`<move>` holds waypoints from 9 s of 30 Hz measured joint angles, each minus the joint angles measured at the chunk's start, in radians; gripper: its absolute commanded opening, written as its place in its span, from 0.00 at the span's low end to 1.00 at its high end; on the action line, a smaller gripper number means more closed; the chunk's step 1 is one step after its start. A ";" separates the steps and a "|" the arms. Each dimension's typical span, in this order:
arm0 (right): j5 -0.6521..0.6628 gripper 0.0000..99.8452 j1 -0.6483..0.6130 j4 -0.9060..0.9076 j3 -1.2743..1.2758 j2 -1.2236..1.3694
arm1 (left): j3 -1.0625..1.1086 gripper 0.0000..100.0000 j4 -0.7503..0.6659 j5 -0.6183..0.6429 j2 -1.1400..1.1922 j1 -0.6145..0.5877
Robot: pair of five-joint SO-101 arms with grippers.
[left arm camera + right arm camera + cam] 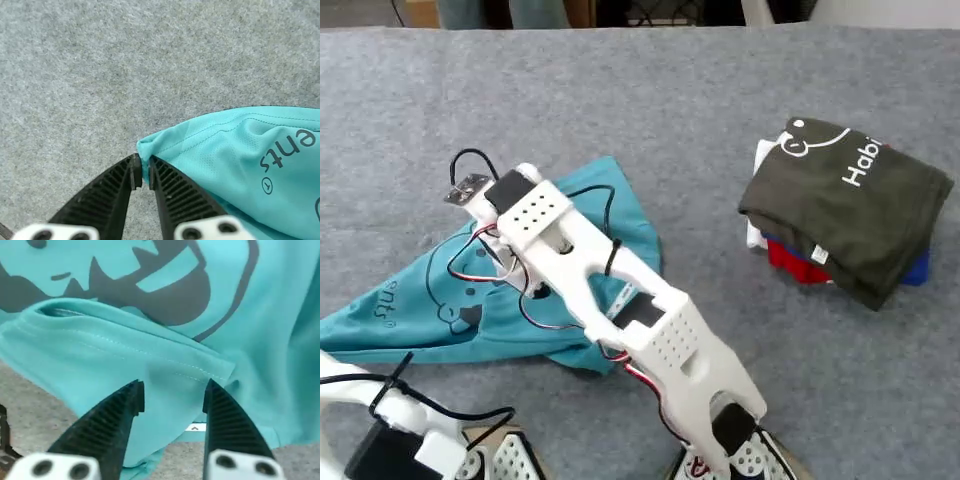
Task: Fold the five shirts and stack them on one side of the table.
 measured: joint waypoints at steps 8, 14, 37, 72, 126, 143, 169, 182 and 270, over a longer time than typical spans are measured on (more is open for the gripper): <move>0.000 0.20 0.077 0.000 0.000 0.003 | 0.000 0.03 0.000 0.000 0.000 0.000; 0.000 0.20 0.081 0.000 0.000 0.003 | 0.000 0.03 0.000 0.000 0.000 0.000; 0.000 0.20 0.051 0.000 0.000 0.055 | 0.000 0.03 0.000 0.000 0.000 0.000; 0.064 0.02 0.069 -0.006 -0.097 0.077 | 0.000 0.03 0.000 0.000 0.000 0.000; 0.080 0.01 0.324 -0.585 0.161 -1.165 | -0.534 0.03 0.347 0.428 -0.598 0.143; 0.101 0.01 0.413 -1.335 0.436 -0.700 | -0.144 0.03 -0.721 0.428 -0.058 0.471; 0.299 0.01 0.387 -0.717 0.477 -0.666 | -0.169 0.03 -0.206 0.275 0.138 0.486; 0.318 0.01 0.460 -1.000 1.435 -1.402 | 0.186 0.03 -0.203 0.078 -0.209 0.486; 0.183 0.01 0.428 -0.856 0.261 -0.532 | 0.087 0.03 -0.865 0.281 -0.204 0.532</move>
